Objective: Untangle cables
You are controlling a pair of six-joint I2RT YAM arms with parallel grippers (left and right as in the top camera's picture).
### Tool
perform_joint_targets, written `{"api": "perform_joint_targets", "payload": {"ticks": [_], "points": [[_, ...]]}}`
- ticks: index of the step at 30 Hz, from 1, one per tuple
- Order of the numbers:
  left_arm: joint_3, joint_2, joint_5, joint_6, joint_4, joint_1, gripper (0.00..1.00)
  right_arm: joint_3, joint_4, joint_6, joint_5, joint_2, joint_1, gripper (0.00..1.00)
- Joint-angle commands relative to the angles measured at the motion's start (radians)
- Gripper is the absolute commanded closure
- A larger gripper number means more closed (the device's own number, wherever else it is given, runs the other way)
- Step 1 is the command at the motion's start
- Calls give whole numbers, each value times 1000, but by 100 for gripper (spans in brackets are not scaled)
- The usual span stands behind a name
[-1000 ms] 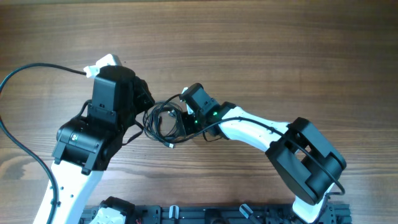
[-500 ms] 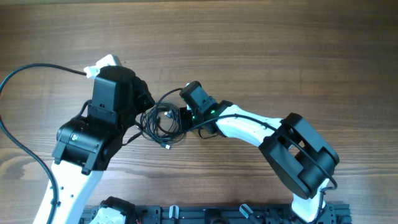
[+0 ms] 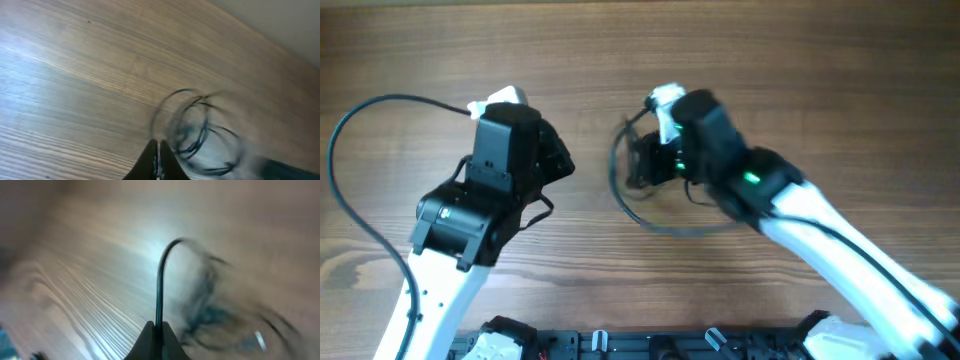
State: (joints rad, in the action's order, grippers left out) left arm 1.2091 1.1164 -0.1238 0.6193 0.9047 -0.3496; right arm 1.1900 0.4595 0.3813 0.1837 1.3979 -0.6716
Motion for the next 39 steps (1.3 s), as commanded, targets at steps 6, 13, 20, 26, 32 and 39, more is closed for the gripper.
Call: {"api": "perform_joint_targets", "payload": {"ticks": [6,13,20,26,32,39], "points": [[8,84,194,-90,-87,5,96,20,-10,-77,-101,-305,-1,96],[8,84,232,-172,-59,5,96,20,418,284,-864,-304,2,96],[8,84,364,-245,-51,5,95,-1,498,166,-351,-266,25,0],[8,84,399,-303,-37,5,94,-45,672,107,-158,-75,25,0],[8,84,337,-328,-53,5,92,-69,598,-112,-102,190,25,0],[8,84,305,-328,-74,5,89,-69,296,-303,98,409,25,3]]}}
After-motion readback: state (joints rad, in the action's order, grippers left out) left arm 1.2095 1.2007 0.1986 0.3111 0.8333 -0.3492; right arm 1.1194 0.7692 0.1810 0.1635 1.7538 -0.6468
